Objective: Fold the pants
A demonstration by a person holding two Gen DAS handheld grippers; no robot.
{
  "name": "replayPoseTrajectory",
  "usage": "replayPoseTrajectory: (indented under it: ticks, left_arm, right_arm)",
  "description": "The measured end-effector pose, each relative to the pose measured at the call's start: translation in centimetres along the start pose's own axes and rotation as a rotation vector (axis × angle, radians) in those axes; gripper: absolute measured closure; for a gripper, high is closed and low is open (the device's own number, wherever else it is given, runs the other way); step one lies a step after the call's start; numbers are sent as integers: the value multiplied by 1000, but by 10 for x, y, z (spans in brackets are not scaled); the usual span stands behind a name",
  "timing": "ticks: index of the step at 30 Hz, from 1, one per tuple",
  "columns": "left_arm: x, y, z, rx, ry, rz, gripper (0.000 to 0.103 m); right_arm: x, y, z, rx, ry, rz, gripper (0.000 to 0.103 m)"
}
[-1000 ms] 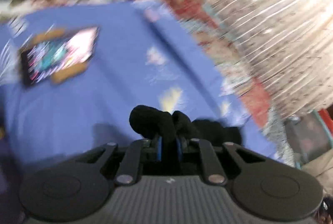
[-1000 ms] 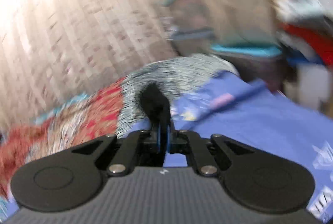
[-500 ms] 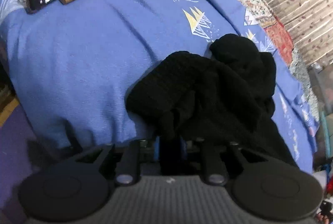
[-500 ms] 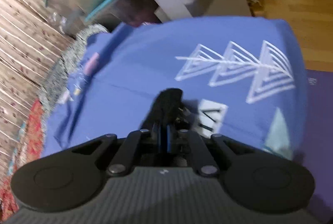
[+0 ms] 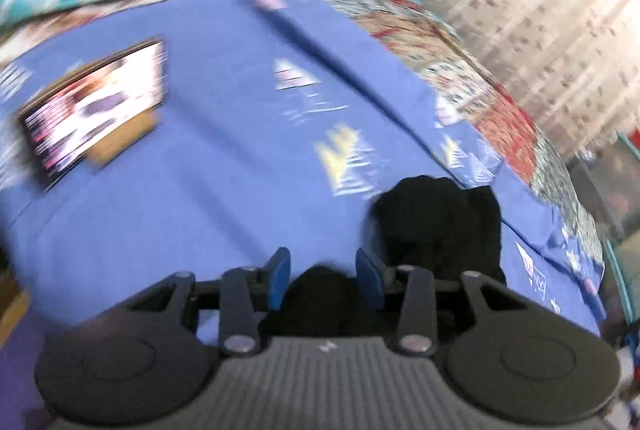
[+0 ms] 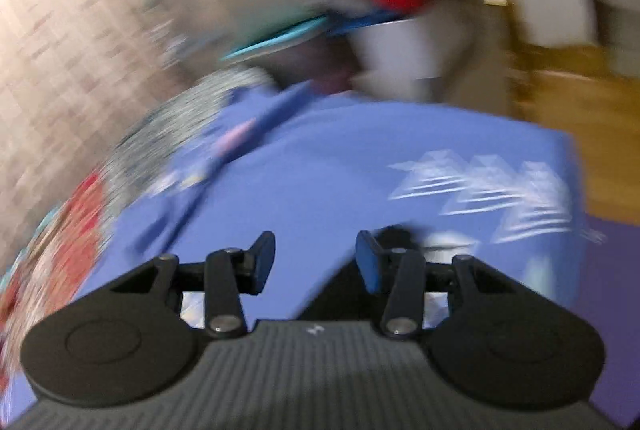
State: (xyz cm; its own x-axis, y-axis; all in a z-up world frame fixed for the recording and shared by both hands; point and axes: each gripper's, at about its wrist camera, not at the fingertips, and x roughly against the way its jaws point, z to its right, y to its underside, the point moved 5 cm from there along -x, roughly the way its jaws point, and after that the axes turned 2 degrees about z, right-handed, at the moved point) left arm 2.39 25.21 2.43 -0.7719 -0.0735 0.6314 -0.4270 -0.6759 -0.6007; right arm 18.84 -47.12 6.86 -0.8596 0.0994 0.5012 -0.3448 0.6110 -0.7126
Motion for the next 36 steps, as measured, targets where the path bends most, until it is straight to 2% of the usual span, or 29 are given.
replayPoseTrajectory:
  ticks: [2,4,7,8,9,10,11,12,13,16,19,21,23,25,28,31,33,36]
  left_arm:
    - [-28,-7,24,-58,45,-23,52]
    - [-56,-8,45,-91,73,-65,50]
    - [-98,-7,68,-119,80,-121,38]
    - [-111,-6,73,-119,69,-133,38]
    - [-121,-3,76,-113,64,-145,41]
    - [-129,3,80,-103,59,-162,61]
    - [-133,7,81,-99,50,-172,89]
    - [-131,9,83,-104,43,-163,89]
    - [-125,10,81,-108,49,-145,95]
    - [-79,1,68,-97,94,-54,96]
    - [-10,-8,19,21,130,68,96]
    - [16,-2,-15,108,100,86,95]
    - [22,9,-36,182,89,57,95]
    - [17,21,-44,207,75,27,95]
    - [8,27,-42,192,65,14,95]
    - [7,25,-38,155,64,19,95]
    - [10,24,-37,142,64,21,94]
    - [14,27,-37,149,66,18,94]
  right_arm:
    - [-3,20,-44,84,-108,-76,55]
    - [-8,45,-84,159,-195,-150,55]
    - [-15,93,-141,302,-307,-268,56]
    - [-18,107,-158,353,-337,-300,57]
    - [-19,122,-174,406,-368,-331,57]
    - [-21,139,-193,465,-407,-364,57]
    - [-23,151,-208,510,-439,-388,57]
    - [-28,160,-221,553,-464,-409,57]
    - [-33,171,-236,599,-481,-429,57]
    - [-54,192,-272,669,-496,-467,58]
    - [-68,207,-305,684,-521,-469,58]
    - [-77,210,-325,693,-542,-457,58]
    - [-87,220,-344,712,-552,-453,58]
    - [-94,233,-359,747,-553,-455,57]
    - [-109,251,-379,792,-520,-470,49]
    - [-127,267,-399,811,-475,-478,47]
    - [-137,277,-416,846,-469,-488,47]
    - [-145,293,-444,910,-474,-520,40]
